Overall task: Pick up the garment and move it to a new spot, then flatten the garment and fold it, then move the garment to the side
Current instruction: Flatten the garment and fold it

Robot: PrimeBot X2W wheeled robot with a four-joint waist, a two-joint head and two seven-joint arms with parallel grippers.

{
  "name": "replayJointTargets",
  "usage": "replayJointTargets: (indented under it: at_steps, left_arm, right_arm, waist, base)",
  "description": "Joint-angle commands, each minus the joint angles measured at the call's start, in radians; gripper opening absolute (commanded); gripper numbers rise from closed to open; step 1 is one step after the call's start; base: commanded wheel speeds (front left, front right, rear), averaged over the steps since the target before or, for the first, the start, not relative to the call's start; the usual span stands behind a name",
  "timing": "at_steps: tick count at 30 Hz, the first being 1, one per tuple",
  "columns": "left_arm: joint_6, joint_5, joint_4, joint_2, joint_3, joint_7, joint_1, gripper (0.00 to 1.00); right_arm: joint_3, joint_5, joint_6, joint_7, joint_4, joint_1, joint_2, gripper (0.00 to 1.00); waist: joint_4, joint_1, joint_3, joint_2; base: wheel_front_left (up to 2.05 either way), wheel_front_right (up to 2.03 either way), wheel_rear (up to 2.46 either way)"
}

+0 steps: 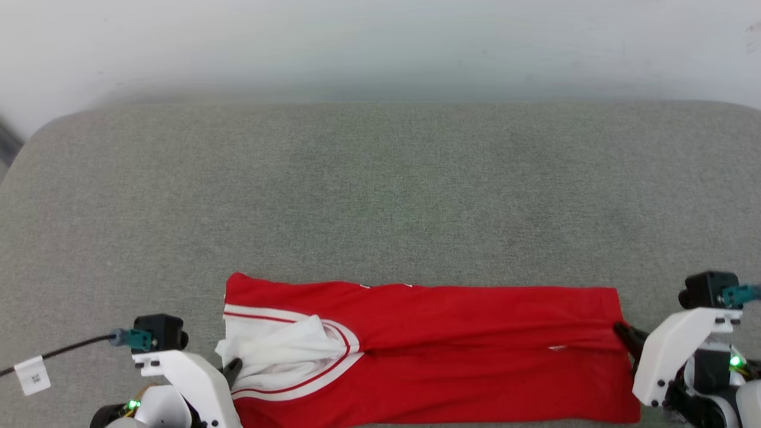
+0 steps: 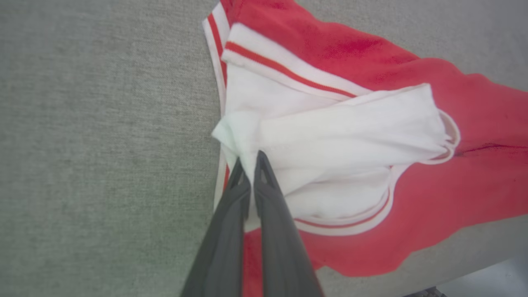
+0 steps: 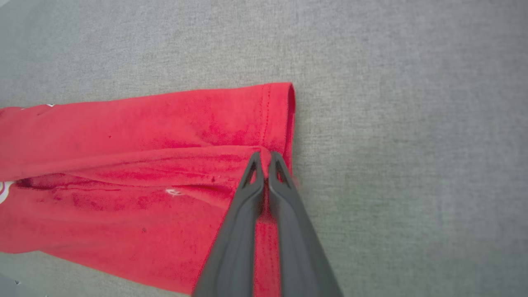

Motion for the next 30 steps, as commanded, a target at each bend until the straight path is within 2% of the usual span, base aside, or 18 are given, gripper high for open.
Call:
replayJointTargets:
  at_steps: [1, 2, 3, 6, 11, 16, 23, 30]
  left_arm:
    - [0.007, 0.002, 0.020, -0.014, -0.010, -0.010, 0.025, 0.33]
    - [0.006, 0.000, 0.035, -0.025, -0.015, -0.016, 0.032, 0.80]
    - [0.005, -0.002, 0.050, -0.034, -0.022, -0.020, 0.041, 1.00]
    - [0.005, 0.017, 0.075, -0.051, -0.024, -0.069, 0.055, 1.00]
    - [0.013, 0.082, 0.067, -0.072, -0.009, -0.232, 0.064, 1.00]
    - [0.019, 0.153, 0.024, -0.091, -0.014, -0.373, 0.058, 1.00]
    - [0.051, 0.255, -0.055, -0.107, -0.013, -0.540, 0.026, 1.00]
    - [0.087, 0.341, -0.128, -0.111, -0.013, -0.612, -0.023, 1.00]
  right_arm:
    - [-0.010, -0.002, 0.000, -0.026, 0.020, 0.042, 0.007, 1.00]
    - [-0.018, 0.004, 0.000, -0.043, 0.028, 0.055, 0.015, 1.00]
    - [-0.017, 0.011, 0.000, -0.054, 0.040, 0.067, 0.019, 1.00]
    - [-0.015, 0.025, 0.000, -0.093, 0.048, 0.104, 0.021, 1.00]
    - [-0.019, 0.045, 0.000, -0.163, -0.024, 0.145, 0.022, 1.00]
    - [-0.075, 0.023, 0.000, -0.158, -0.110, 0.166, 0.009, 1.00]
    - [-0.175, -0.002, 0.000, -0.001, -0.155, 0.142, -0.007, 1.00]
    - [-0.183, -0.025, 0.000, 0.158, -0.159, 0.101, -0.015, 1.00]
  waist:
    - [0.001, 0.0001, -0.011, 0.0000]
    - [0.001, 0.0001, -0.014, 0.0000]
    - [0.000, 0.0001, -0.019, 0.0000]
    - [-0.008, 0.0001, -0.035, 0.0000]
    - [-0.026, 0.0001, -0.065, 0.0000]
    - [-0.036, 0.0001, -0.095, 0.0000]
    - [-0.019, 0.0001, -0.103, 0.0000]
    - [0.027, 0.0001, -0.056, 0.0000]
  base:
    - [0.00, 0.00, 0.00]
    - [0.00, 0.00, 0.00]
    - [0.00, 0.00, 0.00]
    - [0.00, 0.00, 0.00]
    - [0.00, 0.00, 0.00]
    - [0.00, 0.00, 0.00]
    - [0.00, 0.00, 0.00]
    - [0.00, 0.00, 0.00]
